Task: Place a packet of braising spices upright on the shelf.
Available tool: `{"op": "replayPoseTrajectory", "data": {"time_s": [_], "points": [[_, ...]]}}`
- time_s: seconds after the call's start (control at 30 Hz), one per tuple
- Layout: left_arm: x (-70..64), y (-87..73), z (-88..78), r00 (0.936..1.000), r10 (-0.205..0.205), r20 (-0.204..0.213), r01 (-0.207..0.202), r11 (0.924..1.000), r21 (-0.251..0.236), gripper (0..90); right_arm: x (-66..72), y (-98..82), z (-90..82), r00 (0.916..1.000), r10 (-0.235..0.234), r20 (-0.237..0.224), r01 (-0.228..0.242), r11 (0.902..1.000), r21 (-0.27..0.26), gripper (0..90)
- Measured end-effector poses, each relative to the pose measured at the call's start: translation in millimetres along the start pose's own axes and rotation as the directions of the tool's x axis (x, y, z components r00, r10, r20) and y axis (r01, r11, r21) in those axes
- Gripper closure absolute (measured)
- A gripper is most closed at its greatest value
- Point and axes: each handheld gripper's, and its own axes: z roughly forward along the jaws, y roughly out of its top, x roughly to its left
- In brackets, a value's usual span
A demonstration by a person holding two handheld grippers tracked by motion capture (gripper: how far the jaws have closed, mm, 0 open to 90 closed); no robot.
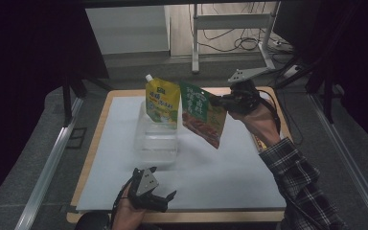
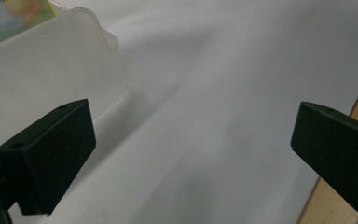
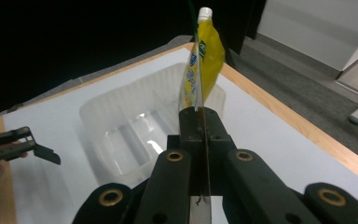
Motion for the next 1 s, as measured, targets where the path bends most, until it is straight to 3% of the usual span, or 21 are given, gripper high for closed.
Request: {"op": "replayPoseTrajectory", "data": {"time_s": [0.33, 0.77, 1.0], "points": [[-0.2, -0.1, 0.3, 1.0000, 0.005, -0.001, -0.005, 1.0000, 0.006, 0.0, 7.6, 14.8, 17.2, 0.9988, -0.014, -0.048, 0.014, 0.9999, -0.005, 89.1], [0.6, -0.1, -0.5, 1.0000, 0.000, 0.007, 0.000, 1.0000, -0.004, 0.0, 13.7, 30.9, 51.8, 0.9947, -0.046, -0.093, 0.045, 0.9989, -0.012, 89.1], [1.5, -0.2, -1.0, 1.0000, 0.003, 0.007, -0.003, 1.0000, 0.000, 0.0, 15.3, 37.1, 73.6, 0.9929, -0.037, -0.113, 0.036, 0.9992, -0.018, 89.2]]}}
